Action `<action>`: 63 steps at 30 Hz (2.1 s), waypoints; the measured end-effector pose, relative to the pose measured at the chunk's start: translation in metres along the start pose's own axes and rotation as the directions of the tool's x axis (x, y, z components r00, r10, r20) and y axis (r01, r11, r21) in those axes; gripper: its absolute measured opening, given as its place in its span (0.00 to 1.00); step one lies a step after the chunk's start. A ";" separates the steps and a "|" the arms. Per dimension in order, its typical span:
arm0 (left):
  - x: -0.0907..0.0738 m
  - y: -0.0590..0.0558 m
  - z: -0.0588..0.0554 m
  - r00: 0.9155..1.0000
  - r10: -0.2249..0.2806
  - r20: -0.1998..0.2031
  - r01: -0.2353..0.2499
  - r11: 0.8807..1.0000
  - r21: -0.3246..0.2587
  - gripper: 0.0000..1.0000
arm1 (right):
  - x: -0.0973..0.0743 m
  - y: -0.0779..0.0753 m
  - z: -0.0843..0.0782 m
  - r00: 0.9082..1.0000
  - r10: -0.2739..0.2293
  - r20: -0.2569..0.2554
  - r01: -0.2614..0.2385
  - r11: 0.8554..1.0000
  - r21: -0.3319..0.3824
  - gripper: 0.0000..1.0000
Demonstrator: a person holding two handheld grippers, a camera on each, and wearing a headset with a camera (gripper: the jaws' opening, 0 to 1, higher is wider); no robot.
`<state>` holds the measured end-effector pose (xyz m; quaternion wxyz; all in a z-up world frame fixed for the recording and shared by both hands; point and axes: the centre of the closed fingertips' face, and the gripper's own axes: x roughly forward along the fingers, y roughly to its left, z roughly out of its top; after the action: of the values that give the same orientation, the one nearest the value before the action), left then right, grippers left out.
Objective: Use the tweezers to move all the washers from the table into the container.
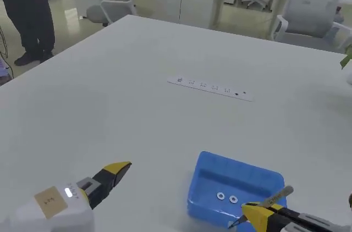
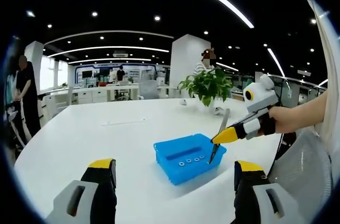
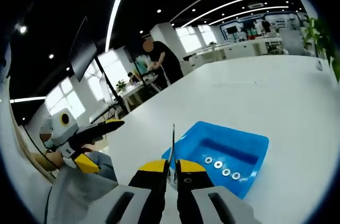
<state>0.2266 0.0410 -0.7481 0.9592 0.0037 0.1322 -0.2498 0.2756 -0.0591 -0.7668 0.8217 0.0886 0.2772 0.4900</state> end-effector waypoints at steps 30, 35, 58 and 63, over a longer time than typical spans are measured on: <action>0.003 -0.004 -0.008 0.999 -0.015 -0.046 0.016 0.999 0.029 0.94 | 0.080 -0.049 -0.010 0.985 -0.008 -0.173 -0.011 0.994 -0.108 0.03; 0.003 -0.005 -0.010 0.998 -0.020 -0.053 0.022 0.999 0.037 0.94 | 0.086 -0.051 -0.014 0.982 -0.009 -0.186 -0.014 0.992 -0.123 0.03; 0.002 -0.004 -0.006 0.999 -0.032 -0.028 0.031 0.999 -0.018 0.94 | 0.087 -0.036 -0.008 0.988 0.010 -0.156 -0.053 0.961 -0.273 0.04; 0.001 -0.005 -0.003 0.999 -0.045 -0.014 0.044 0.997 -0.069 0.93 | 0.074 -0.025 0.014 0.996 0.025 -0.082 -0.047 0.961 -0.273 0.04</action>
<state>0.2244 0.0360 -0.7511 0.9520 -0.0302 0.1480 -0.2662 0.3287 -0.0068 -0.7926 0.8056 -0.0404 0.2369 0.5416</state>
